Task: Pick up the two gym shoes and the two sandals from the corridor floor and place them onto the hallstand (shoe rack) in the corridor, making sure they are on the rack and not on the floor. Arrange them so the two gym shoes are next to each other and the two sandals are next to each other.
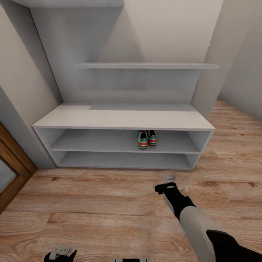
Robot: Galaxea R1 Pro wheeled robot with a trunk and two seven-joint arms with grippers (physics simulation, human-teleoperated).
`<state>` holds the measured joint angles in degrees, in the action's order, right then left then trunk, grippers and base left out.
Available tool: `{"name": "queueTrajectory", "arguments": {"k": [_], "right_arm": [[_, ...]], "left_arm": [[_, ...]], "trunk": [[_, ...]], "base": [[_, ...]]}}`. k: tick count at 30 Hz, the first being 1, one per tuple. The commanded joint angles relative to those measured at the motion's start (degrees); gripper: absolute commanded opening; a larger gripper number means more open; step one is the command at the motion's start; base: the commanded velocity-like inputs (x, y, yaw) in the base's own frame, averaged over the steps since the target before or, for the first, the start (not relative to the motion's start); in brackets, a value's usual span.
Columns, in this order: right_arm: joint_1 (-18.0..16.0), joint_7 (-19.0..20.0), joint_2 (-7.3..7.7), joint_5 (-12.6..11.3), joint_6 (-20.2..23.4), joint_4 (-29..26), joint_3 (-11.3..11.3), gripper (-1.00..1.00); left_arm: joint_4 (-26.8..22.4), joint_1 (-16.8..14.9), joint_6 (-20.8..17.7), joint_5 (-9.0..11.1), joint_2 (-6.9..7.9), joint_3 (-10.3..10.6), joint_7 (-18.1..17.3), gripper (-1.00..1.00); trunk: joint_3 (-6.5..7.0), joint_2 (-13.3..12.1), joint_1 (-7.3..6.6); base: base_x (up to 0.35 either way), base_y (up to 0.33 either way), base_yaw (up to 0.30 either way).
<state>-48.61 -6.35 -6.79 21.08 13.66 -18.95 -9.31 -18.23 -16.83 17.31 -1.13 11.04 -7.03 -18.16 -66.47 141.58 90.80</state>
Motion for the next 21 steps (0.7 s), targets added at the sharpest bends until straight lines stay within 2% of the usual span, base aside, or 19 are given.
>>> {"name": "queueTrajectory", "arguments": {"k": [1,4,5,10,11,19,20,21], "right_arm": [[0.21,-0.04,0.60,0.30,-1.80,1.57,-0.17,1.00],[0.55,-0.05,2.24,0.24,-7.28,5.93,-0.18,1.00],[0.74,-0.05,3.33,0.22,-10.80,8.93,-0.18,1.00],[1.87,-0.06,6.07,0.19,-18.83,14.59,-0.12,1.00],[5.66,-0.06,7.88,0.10,-24.79,16.36,-0.14,1.00],[12.31,-0.09,9.00,0.02,-32.83,17.06,-0.13,1.00],[13.86,-0.11,9.06,0.04,-35.11,17.11,-0.12,1.00],[13.86,-0.11,9.06,0.04,-35.11,17.11,-0.12,1.00]], "left_arm": [[0.03,-0.04,0.09,-0.13,-0.06,-0.45,-0.51,1.00],[0.13,-0.04,0.09,-0.11,-0.10,-0.40,-0.52,1.00],[0.24,-0.04,0.09,-0.09,-0.11,-0.38,-0.54,1.00],[0.43,-0.04,0.09,-0.04,-0.13,-0.31,-0.50,1.00],[0.52,0.01,0.09,-0.02,-0.09,-0.28,-0.48,1.00],[0.59,0.04,0.14,0.01,-0.06,-0.34,-0.48,1.00],[0.71,0.04,0.15,0.03,-0.08,-0.42,-0.46,1.00],[0.71,0.04,0.15,0.03,-0.08,-0.42,-0.46,1.00]], "trunk": [[-0.04,0.02,-0.02],[-0.04,0.02,-0.02],[-0.04,0.02,-0.02],[-0.04,0.02,-0.02],[-0.04,0.02,-0.02],[-0.04,0.02,-0.02],[-0.04,0.02,-0.02],[-0.04,0.02,-0.02]], "base": [[-0.006,0.000,0.000],[-0.004,0.000,0.000],[-0.002,0.000,0.000],[-0.001,0.000,0.000],[0.000,0.000,0.000],[0.000,0.000,0.000],[0.000,0.000,0.000],[0.000,0.000,0.000]]}}
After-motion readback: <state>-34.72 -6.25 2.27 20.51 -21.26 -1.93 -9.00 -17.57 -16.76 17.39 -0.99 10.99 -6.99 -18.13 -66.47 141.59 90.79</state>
